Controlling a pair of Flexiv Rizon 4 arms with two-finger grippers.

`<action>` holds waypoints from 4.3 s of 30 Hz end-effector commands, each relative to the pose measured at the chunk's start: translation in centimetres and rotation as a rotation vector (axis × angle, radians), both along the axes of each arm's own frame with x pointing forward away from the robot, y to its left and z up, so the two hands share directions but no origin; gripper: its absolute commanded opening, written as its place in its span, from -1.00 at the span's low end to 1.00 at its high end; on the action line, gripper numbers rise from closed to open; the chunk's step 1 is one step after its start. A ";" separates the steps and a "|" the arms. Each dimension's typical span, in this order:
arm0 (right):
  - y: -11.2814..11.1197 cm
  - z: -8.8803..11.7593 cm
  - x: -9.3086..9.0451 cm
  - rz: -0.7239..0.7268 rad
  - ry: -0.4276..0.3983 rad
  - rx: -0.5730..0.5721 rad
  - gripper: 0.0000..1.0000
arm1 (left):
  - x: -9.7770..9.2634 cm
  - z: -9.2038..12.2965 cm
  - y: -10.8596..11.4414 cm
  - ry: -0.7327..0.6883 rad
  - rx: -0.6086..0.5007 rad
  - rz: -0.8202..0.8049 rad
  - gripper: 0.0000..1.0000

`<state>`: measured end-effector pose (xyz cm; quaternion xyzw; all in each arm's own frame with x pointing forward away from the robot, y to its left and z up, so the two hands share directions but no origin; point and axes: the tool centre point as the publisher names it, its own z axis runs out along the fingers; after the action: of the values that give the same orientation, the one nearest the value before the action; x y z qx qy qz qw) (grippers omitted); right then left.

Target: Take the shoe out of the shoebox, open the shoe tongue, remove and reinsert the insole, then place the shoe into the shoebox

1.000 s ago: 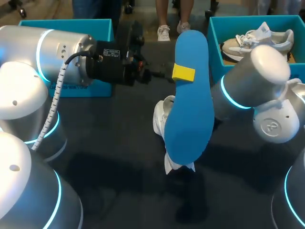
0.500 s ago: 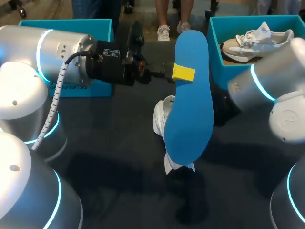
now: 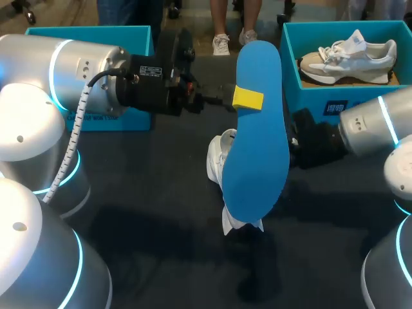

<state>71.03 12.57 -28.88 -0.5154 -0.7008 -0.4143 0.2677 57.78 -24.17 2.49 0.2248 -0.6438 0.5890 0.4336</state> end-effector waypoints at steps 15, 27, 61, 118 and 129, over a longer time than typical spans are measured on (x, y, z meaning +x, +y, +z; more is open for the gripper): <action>0.2 3.0 -0.9 0.011 0.010 0.197 1.00 | -0.2 -0.1 0.0 0.000 -0.002 0.004 -1.00; -0.9 6.7 -1.0 -0.002 0.122 0.330 1.00 | -0.2 -0.1 0.0 0.000 -0.002 0.004 -1.00; -1.1 7.6 -0.8 -0.005 0.128 0.382 1.00 | 0.8 -0.8 1.4 -0.163 -0.009 -0.005 -1.00; -1.1 7.6 -0.8 -0.005 0.128 0.382 1.00 | 7.4 -8.6 6.5 -1.598 -0.232 -0.089 -1.00; -1.1 7.6 -0.8 -0.005 0.128 0.382 1.00 | 7.9 -11.1 6.9 -1.802 -0.258 -0.103 -1.00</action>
<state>70.30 11.36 -21.23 -0.4813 -0.5906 -0.5056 0.4049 65.63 -17.53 -7.13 -0.3712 -0.6967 0.5966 -0.1444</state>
